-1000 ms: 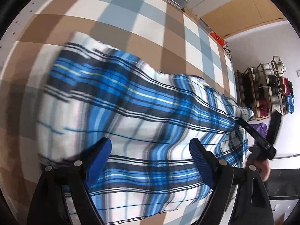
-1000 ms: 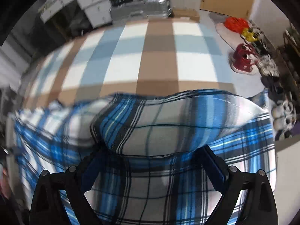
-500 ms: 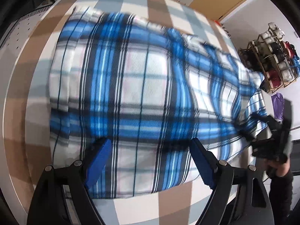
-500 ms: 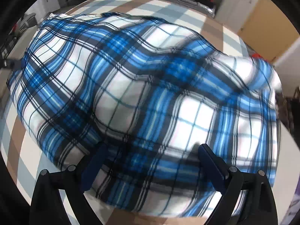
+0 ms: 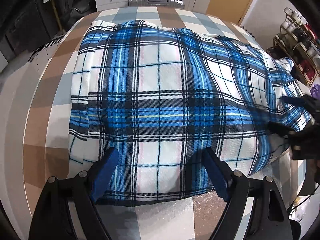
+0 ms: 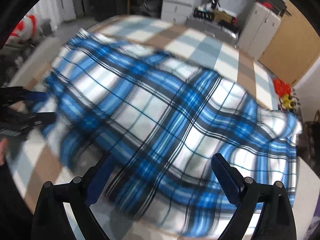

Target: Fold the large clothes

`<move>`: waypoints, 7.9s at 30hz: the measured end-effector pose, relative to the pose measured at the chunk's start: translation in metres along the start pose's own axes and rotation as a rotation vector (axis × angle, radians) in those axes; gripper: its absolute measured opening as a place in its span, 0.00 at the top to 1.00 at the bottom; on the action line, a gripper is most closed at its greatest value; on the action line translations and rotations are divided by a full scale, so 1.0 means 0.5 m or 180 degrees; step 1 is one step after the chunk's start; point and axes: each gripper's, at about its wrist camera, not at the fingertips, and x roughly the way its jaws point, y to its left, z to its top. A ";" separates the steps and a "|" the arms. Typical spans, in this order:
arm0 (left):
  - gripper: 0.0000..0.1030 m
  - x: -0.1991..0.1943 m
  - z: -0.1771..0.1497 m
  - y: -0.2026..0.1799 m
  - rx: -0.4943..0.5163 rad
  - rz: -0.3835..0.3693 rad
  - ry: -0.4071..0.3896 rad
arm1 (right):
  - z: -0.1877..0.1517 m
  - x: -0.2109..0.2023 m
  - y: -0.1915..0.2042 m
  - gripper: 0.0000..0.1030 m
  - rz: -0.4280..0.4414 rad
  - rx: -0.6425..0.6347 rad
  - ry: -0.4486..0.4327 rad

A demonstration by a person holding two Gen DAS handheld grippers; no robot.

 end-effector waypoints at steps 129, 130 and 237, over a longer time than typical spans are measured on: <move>0.17 -0.038 -0.065 0.096 -0.1312 -0.1265 -0.0468 | -0.203 -0.053 -0.344 0.00 0.0656 0.3033 -0.0735; 0.17 -0.033 -0.059 0.096 -0.1270 -0.1218 -0.0518 | -0.190 -0.049 -0.344 0.00 0.0678 0.3035 -0.0750; 0.23 0.011 -0.043 -0.154 0.0321 -0.0969 -0.0002 | -0.452 -0.184 -0.218 0.00 0.1403 0.3346 -0.0561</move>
